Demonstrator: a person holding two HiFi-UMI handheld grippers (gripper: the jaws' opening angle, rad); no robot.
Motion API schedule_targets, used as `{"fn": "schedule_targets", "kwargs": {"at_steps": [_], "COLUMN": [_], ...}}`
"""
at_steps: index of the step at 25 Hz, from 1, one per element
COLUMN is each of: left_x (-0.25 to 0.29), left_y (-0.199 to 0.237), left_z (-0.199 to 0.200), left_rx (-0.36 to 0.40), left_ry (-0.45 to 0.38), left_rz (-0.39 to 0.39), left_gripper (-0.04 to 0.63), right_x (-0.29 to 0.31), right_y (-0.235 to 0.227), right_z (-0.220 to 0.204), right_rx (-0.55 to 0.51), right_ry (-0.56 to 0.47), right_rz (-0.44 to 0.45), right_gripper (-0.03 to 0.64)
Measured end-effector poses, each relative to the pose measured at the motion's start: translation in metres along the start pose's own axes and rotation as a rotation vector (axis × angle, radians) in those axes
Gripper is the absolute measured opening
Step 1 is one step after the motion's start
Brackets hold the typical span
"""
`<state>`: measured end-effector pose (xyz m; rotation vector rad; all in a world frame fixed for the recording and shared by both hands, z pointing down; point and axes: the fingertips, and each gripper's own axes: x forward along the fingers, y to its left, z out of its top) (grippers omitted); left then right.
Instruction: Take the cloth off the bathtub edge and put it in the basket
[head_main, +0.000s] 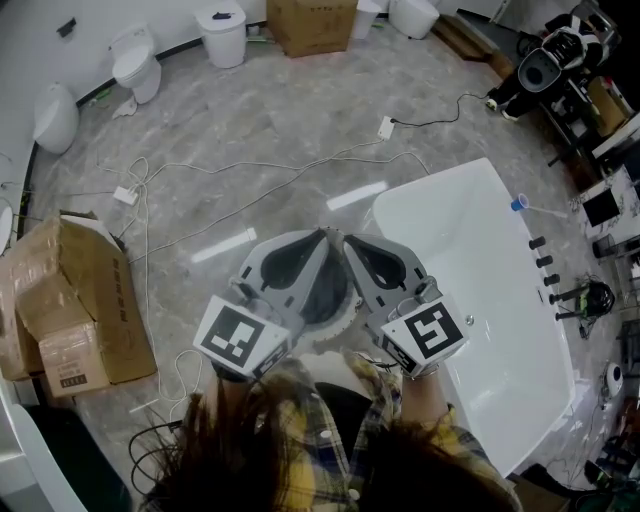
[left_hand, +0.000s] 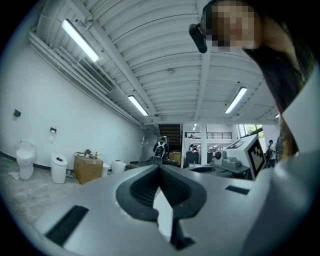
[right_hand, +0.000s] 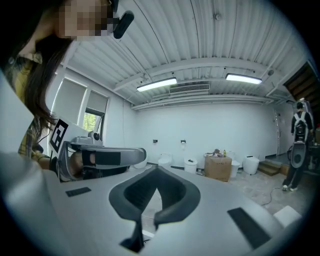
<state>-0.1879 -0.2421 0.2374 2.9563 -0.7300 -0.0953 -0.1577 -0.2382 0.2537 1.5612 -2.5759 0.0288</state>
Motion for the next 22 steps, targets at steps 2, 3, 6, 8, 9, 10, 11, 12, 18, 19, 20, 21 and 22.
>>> {"fn": "schedule_targets", "kwargs": {"at_steps": [2,3,6,8,9,10,11,12,18,19,20,21,22], "left_x": [0.000,-0.001,-0.003,-0.003,-0.003,-0.004,-0.004,-0.005,-0.005,-0.005,-0.005,-0.005,-0.005], "left_y": [0.000,0.000,0.001,0.001,0.001,0.001,0.001,0.002,0.000,-0.001,-0.001,-0.001,-0.001], "left_z": [-0.001,-0.001,-0.003,-0.003,-0.004,-0.004,-0.004,-0.005,-0.002,-0.002,-0.002,-0.002,-0.001], "left_rx": [0.001,0.002,0.003,0.004,0.004,0.003,0.002,0.002,0.006,0.007,0.008,0.009,0.010], "left_ry": [0.002,0.003,0.004,0.006,0.006,0.007,0.007,0.008,0.008,0.007,0.007,0.007,0.007], "left_rz": [0.004,0.004,0.006,0.007,0.007,0.007,0.007,0.006,-0.001,-0.002,-0.002,-0.003,-0.003], "left_gripper": [0.017,0.017,0.017,0.017,0.017,0.017,0.017,0.017,0.017,0.017,0.017,0.017,0.017], "right_x": [0.000,-0.001,-0.002,-0.003,-0.003,-0.004,-0.003,-0.003,-0.004,-0.004,-0.004,-0.004,-0.003], "right_y": [0.003,0.004,0.005,0.004,0.003,0.003,0.003,0.003,0.003,0.003,0.003,0.003,0.003], "right_z": [-0.003,-0.005,-0.008,-0.008,-0.009,-0.009,-0.010,-0.011,-0.012,-0.012,-0.012,-0.012,-0.012], "right_rx": [0.000,0.001,0.019,0.027,0.031,0.037,0.043,0.047,0.048,0.047,0.046,0.045,0.044], "right_ry": [0.002,-0.001,-0.008,-0.009,-0.009,-0.007,-0.005,-0.003,0.006,0.007,0.009,0.011,0.014], "right_rz": [0.009,0.016,0.018,0.013,0.011,0.010,0.010,0.010,0.011,0.013,0.014,0.016,0.017], "right_gripper": [0.015,0.015,0.015,0.015,0.015,0.015,0.015,0.015,0.015,0.015,0.015,0.015,0.015]}}
